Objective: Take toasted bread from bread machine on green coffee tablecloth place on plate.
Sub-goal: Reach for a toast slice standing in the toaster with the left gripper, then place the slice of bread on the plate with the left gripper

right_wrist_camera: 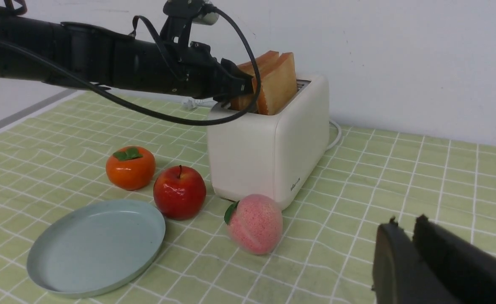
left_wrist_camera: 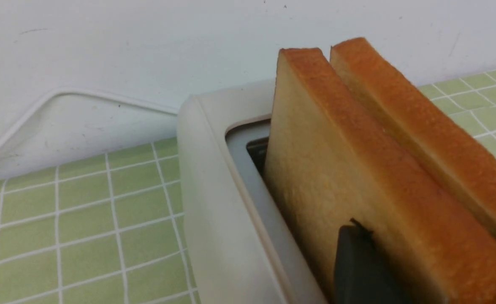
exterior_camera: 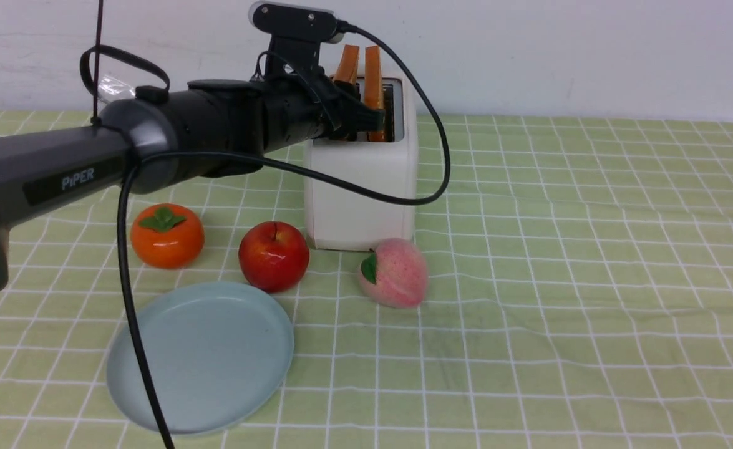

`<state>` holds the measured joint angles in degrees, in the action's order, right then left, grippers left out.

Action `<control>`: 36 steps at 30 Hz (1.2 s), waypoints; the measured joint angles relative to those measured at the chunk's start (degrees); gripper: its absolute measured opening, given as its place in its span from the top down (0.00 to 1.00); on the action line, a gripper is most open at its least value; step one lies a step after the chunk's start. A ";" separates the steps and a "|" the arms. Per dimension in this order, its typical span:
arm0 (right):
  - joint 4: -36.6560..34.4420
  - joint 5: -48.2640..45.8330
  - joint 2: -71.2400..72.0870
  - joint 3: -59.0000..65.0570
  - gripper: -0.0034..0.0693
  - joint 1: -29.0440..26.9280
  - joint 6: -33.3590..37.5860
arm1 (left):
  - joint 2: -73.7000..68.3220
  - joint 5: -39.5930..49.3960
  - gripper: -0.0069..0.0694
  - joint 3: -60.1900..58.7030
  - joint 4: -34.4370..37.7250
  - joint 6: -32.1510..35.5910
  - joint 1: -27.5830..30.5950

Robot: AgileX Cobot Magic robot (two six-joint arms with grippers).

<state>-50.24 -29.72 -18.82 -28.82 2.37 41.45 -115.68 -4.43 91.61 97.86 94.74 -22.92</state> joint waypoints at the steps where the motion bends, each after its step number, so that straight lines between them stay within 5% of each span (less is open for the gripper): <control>1: 0.00 0.00 0.00 0.00 0.86 0.00 0.00 | 0.00 0.00 0.63 0.00 0.00 0.00 0.00; 6: -0.12 0.00 0.00 0.00 0.86 0.00 0.00 | 0.00 0.19 0.78 0.00 0.00 0.00 0.00; 24: -1.56 0.00 0.00 0.00 0.86 0.00 0.00 | 14.82 1.00 0.78 -0.38 1.49 0.10 0.00; 36: -3.61 -1.63 0.00 0.00 0.97 0.00 0.08 | 39.03 1.37 0.78 -26.76 1.49 -1.86 0.00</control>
<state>-53.85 -31.35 -18.82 -28.82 2.37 41.52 -76.65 -3.06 64.84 99.34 92.89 -22.92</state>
